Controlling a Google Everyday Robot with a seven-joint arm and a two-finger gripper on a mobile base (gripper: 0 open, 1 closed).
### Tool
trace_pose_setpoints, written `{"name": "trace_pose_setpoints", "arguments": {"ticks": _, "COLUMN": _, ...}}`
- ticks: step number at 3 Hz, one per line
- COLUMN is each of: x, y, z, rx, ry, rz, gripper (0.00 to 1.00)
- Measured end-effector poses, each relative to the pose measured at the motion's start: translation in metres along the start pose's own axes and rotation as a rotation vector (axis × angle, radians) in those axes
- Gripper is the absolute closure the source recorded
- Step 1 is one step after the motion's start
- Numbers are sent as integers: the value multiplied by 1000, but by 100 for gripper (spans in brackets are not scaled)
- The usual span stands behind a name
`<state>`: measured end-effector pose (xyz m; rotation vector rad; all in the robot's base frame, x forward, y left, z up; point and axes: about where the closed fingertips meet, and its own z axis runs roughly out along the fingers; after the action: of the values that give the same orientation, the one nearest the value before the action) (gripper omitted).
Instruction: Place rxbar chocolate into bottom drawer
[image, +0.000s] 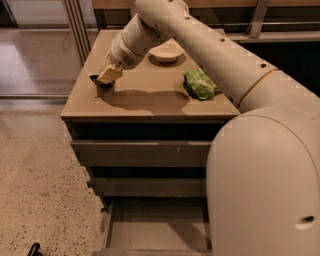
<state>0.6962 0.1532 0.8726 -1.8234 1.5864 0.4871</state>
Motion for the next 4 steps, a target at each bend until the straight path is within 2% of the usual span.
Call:
{"name": "trace_pose_setpoints", "arguments": {"ticks": 1, "x": -40, "y": 8, "z": -27, "rx": -160, "ry": -141, "rz": -67, "gripper": 100}}
{"name": "trace_pose_setpoints", "arguments": {"ticks": 2, "x": -57, "y": 27, "z": -61, "rx": -282, "ry": -236, "rz": -111, "gripper": 100}}
{"name": "trace_pose_setpoints", "arguments": {"ticks": 3, "x": -57, "y": 27, "z": -61, "rx": -282, "ry": -236, "rz": -111, "gripper": 100}}
{"name": "trace_pose_setpoints", "arguments": {"ticks": 4, "x": -70, "y": 40, "z": -70, "rx": -282, "ry": -208, "rz": -116, "gripper": 100}}
